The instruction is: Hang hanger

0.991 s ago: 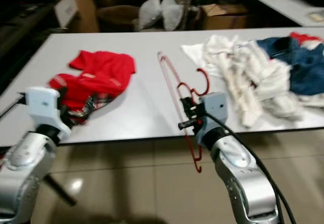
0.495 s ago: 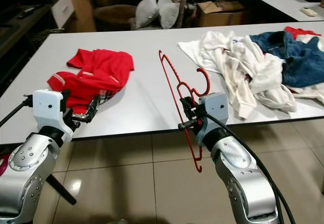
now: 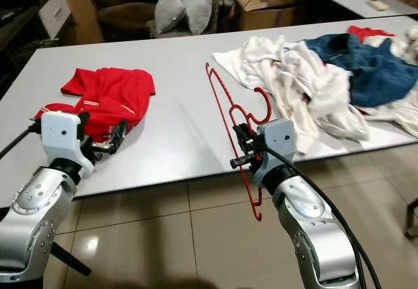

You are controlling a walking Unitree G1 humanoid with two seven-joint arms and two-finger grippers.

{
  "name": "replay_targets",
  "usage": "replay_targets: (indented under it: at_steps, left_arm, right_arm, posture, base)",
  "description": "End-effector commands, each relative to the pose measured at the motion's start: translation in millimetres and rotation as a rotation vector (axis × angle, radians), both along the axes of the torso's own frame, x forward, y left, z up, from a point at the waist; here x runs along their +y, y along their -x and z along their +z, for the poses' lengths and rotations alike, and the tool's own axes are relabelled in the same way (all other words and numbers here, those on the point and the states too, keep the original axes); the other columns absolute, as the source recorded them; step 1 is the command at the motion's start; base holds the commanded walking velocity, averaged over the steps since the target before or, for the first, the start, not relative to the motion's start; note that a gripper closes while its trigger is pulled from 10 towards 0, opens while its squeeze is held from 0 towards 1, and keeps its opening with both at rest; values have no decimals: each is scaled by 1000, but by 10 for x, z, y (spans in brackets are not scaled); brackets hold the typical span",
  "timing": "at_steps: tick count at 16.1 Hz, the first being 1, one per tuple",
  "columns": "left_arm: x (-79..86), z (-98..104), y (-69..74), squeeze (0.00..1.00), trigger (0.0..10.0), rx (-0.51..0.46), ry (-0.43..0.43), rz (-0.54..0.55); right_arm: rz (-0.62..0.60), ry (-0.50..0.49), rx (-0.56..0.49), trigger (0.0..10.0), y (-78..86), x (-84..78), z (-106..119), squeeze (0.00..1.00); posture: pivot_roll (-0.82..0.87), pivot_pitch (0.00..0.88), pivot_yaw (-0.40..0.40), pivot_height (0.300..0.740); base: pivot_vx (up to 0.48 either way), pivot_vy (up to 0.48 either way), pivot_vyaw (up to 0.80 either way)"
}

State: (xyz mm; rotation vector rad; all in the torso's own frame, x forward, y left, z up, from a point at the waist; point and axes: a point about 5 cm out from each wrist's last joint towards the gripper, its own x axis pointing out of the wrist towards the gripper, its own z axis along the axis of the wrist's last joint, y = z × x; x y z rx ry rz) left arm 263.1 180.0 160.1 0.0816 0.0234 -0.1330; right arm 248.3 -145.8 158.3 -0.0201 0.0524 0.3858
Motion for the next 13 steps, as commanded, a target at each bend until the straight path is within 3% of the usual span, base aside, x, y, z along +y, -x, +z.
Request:
replay_targets:
  at_steps: [1,6,9,13]
  left_arm:
    - [30,18,-17,0,10000,-8,-15,4]
    - [21,12,-20,0,10000,-9,-12,5]
    - [25,11,-24,0,10000,-10,-14,4]
    - [25,16,-55,0,10000,-11,-16,-4]
  right_arm:
    - [10,-5,-9,10000,6,10,1,0]
    - [33,91,-16,10000,2,14,-15,0]
    - [-1,34,-10,10000,-13,-12,-12,0]
    - [-6,43,-22,10000,-14,-17,-5,0]
  posture:
    - [-84,0,84,740]
    - [-80,0,80,740]
    - [-80,0,82,740]
    - [-86,0,92,740]
  base:
    - [274,0,0]
    - [267,0,173]
    - [266,0,154]
    - [267,0,0]
